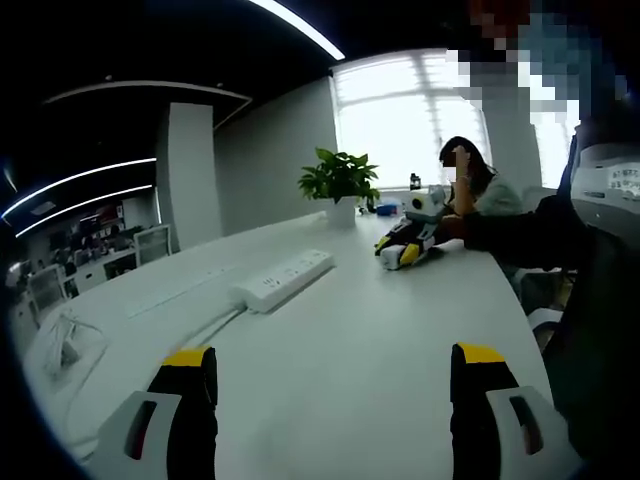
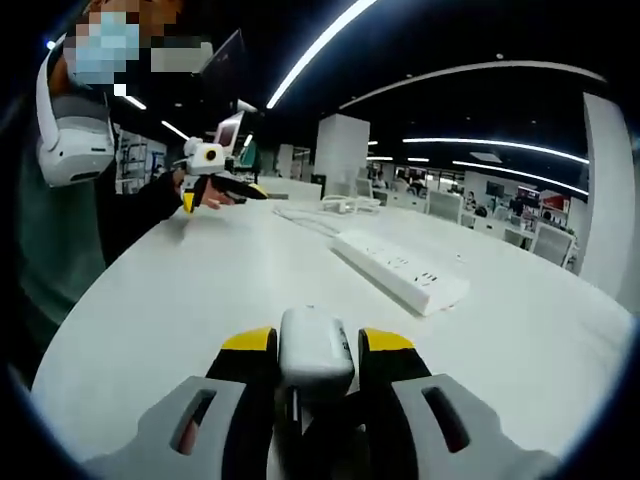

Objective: Straighten the power strip on the desk, plug the charger into it

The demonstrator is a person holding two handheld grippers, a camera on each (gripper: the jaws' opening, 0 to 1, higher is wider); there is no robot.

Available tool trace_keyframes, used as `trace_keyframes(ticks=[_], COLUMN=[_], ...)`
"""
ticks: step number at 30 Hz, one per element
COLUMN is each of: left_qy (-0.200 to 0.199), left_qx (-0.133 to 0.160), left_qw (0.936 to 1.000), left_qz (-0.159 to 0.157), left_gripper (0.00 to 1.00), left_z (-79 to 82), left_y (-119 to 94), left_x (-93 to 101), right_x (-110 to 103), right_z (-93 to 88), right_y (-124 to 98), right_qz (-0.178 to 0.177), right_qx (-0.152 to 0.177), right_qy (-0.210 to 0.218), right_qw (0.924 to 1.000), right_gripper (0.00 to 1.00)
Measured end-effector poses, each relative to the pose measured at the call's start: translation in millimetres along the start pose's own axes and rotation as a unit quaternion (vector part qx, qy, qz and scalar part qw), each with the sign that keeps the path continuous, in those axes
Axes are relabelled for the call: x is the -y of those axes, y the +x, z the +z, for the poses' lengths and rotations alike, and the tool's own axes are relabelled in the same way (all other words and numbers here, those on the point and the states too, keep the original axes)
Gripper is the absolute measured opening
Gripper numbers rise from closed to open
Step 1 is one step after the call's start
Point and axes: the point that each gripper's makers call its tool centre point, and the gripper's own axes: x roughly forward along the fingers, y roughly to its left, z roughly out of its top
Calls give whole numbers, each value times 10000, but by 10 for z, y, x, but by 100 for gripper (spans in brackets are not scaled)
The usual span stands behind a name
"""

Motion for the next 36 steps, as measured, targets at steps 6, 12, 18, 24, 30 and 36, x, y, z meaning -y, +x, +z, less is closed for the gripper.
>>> trace_keyframes(ticks=[6,12,18,24,30,36], left_qy=[-48,-86,-117,-131,-131,-118], left_qx=[-35,-8,-3,33,51,72], left_qw=[10000,10000,9999,9999,9999,9999], left_qz=[-10,-33,-31,-12,34,5], left_gripper=[99,99,99,99,99,99], left_z=[-51,-40,-55,-47,-38,-33], left_y=[20,26,42,31,12,32], left_x=[4,6,-7,-9,-28,-29], right_x=[-11,-31,-36,-40,10,52], right_z=[2,-3,-1,6,-21,-30], right_y=[7,27,36,40,38,46], right_qz=[17,-5,-21,-41,-236,-460], right_qx=[5,-50,-55,-113,-302,-474], right_qy=[-49,-97,-86,-122,275,485], right_qw=[10000,9999,9999,9999,9989,9966], right_gripper=[30,29,28,27,26,25])
